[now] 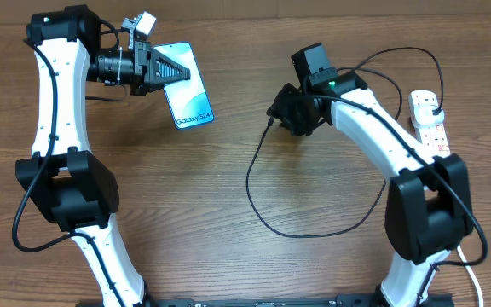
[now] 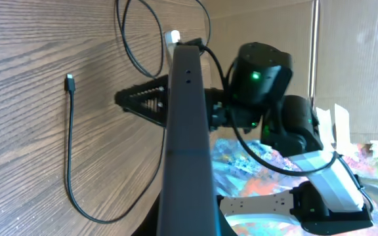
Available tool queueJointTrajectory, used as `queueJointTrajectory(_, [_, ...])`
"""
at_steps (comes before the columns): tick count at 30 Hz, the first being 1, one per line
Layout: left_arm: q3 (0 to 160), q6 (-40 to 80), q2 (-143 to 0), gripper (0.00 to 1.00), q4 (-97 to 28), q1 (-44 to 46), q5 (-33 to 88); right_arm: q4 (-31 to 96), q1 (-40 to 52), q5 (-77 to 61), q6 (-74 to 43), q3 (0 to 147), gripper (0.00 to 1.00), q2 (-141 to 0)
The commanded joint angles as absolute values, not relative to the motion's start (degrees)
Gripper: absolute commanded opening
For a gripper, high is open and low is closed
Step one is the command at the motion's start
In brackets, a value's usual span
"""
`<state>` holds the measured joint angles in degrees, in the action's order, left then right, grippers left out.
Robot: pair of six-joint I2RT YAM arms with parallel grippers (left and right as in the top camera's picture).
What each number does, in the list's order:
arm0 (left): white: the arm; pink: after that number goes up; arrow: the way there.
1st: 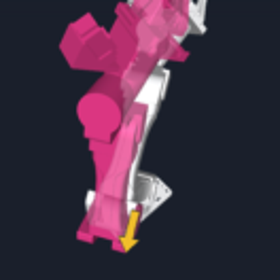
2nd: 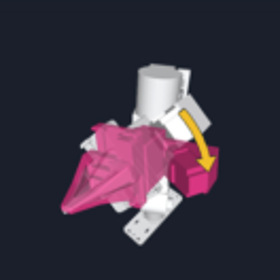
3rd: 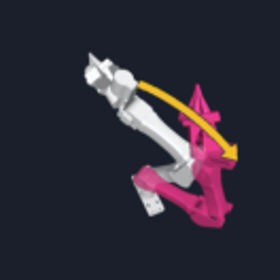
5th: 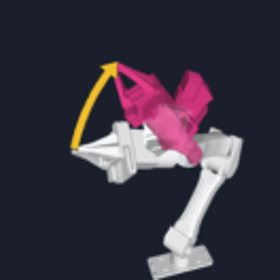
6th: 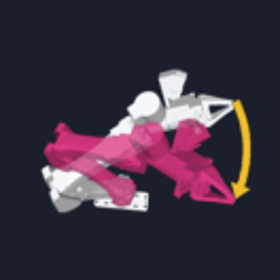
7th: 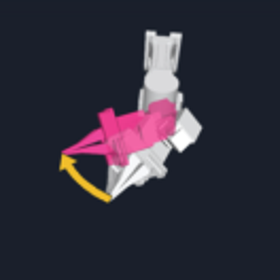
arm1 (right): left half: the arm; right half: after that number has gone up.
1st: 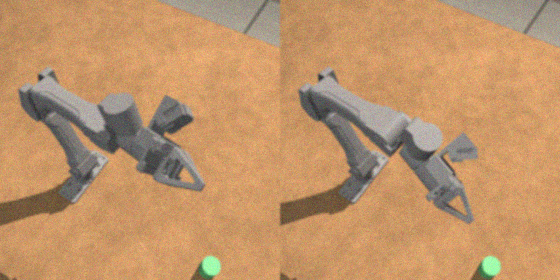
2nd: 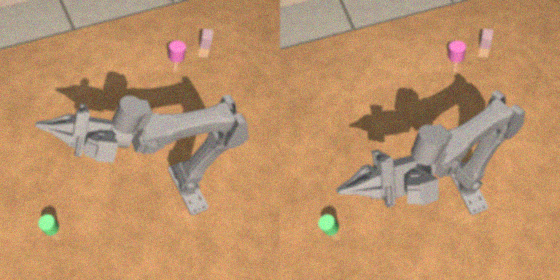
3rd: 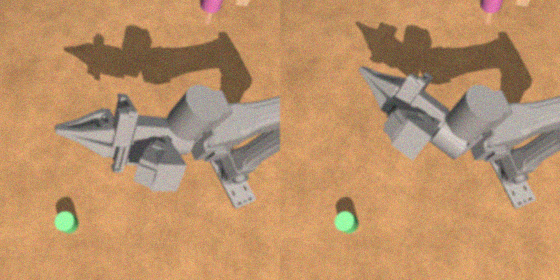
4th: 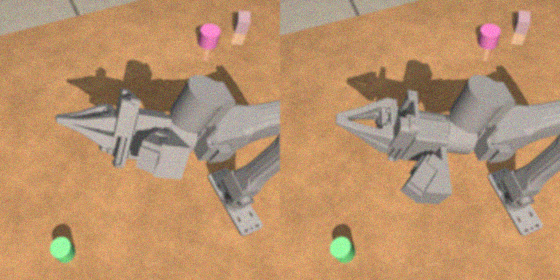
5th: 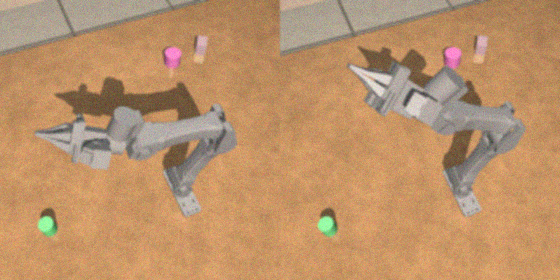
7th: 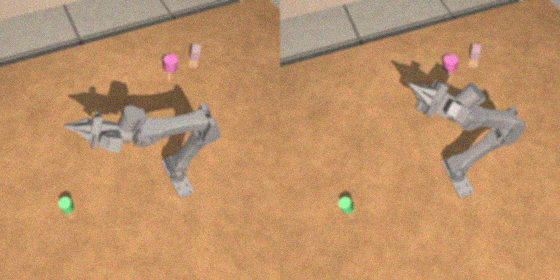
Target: Plug charger to phone and switch on socket
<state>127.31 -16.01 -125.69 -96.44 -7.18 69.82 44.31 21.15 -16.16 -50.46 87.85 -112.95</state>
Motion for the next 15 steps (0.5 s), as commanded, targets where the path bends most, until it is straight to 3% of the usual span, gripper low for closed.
queueJointTrajectory(1, [128.8,-15.0,-124.4,0.04,-96.6,-7.4,73.0,43.0,21.5,-16.8,-52.1,89.3,0.4,-114.8])
queueJointTrajectory(15, [128.8,-15.0,-124.4,0.04,-96.6,-7.0,72.8,39.6,22.8,-16.3,-52.1,89.3,0.36,-121.3])
